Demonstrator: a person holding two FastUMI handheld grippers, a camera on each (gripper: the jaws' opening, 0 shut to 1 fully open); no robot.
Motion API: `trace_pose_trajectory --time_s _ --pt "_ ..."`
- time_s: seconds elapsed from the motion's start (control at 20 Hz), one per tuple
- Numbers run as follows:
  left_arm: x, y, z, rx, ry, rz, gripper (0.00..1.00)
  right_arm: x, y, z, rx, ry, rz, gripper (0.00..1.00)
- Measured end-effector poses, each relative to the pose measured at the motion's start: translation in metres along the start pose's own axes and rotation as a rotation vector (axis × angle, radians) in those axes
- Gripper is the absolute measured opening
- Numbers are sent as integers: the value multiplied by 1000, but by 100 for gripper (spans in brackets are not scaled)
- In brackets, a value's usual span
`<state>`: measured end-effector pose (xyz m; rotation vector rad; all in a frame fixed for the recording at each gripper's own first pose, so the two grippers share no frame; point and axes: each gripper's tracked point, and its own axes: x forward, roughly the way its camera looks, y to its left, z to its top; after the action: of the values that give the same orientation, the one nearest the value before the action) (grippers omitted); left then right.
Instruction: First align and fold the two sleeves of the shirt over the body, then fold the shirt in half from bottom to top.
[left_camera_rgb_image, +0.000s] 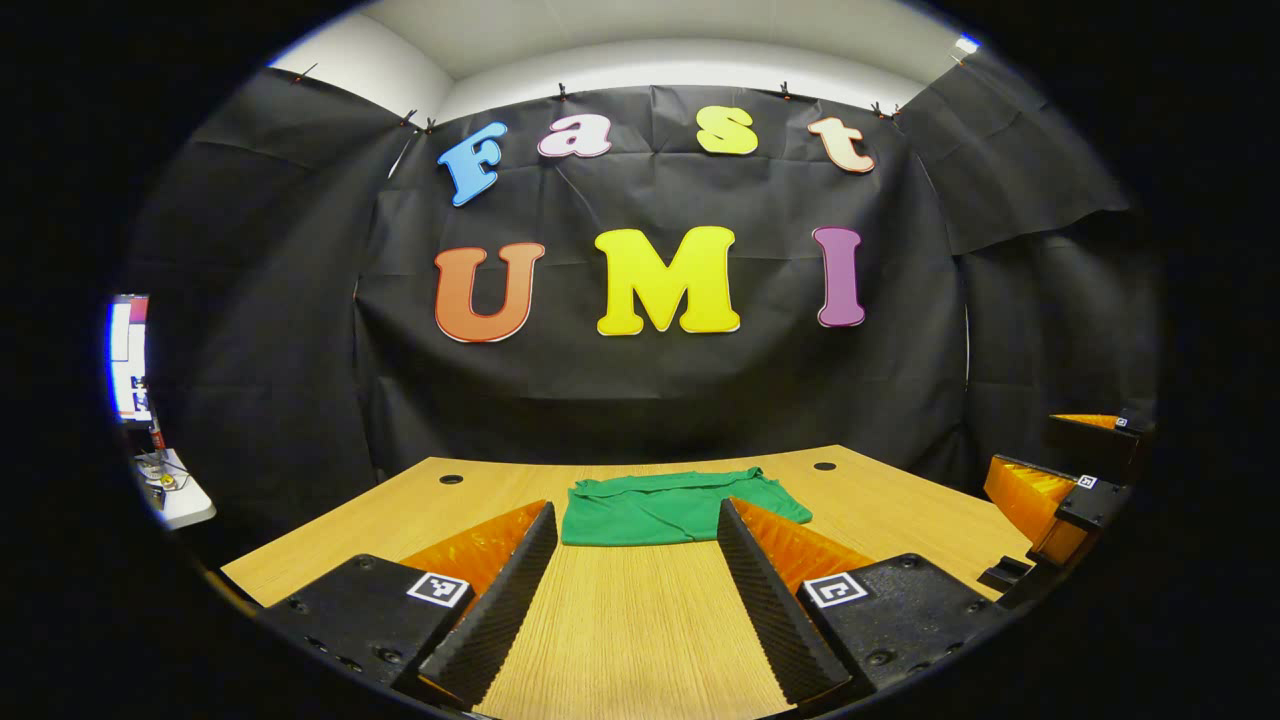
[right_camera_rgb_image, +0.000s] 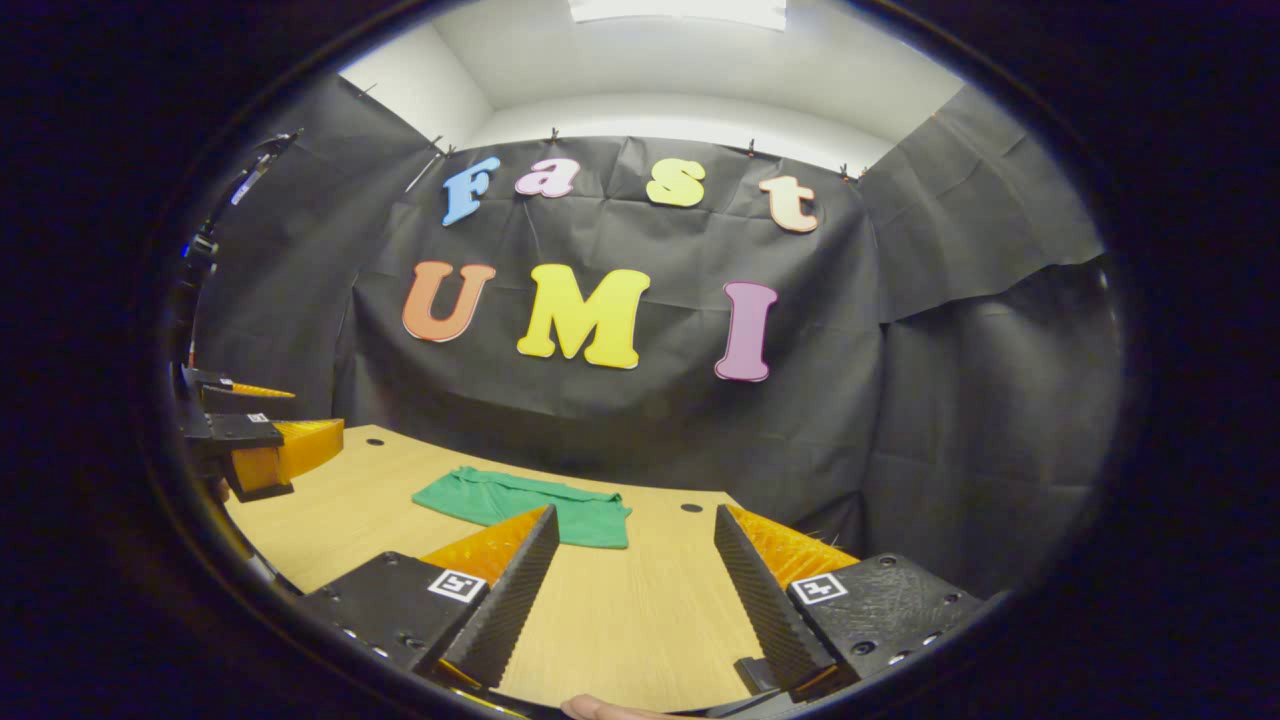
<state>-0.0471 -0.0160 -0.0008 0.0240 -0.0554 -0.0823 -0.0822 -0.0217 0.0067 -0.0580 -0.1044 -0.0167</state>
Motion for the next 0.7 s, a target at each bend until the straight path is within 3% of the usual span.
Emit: trace_pose_trajectory --time_s 0.3,0.35,0.4,0.7 --pt "1 17 2 -17 -5 31 100 4 13 -6 3 9 29 95" --pt "1 19 2 -22 -3 34 96 4 15 -9 2 17 34 95" --pt "1 21 2 -26 0 36 100 5 15 -13 3 26 37 95" --pt "3 21 1 -46 1 28 100 12 14 -27 27 66 35 95"
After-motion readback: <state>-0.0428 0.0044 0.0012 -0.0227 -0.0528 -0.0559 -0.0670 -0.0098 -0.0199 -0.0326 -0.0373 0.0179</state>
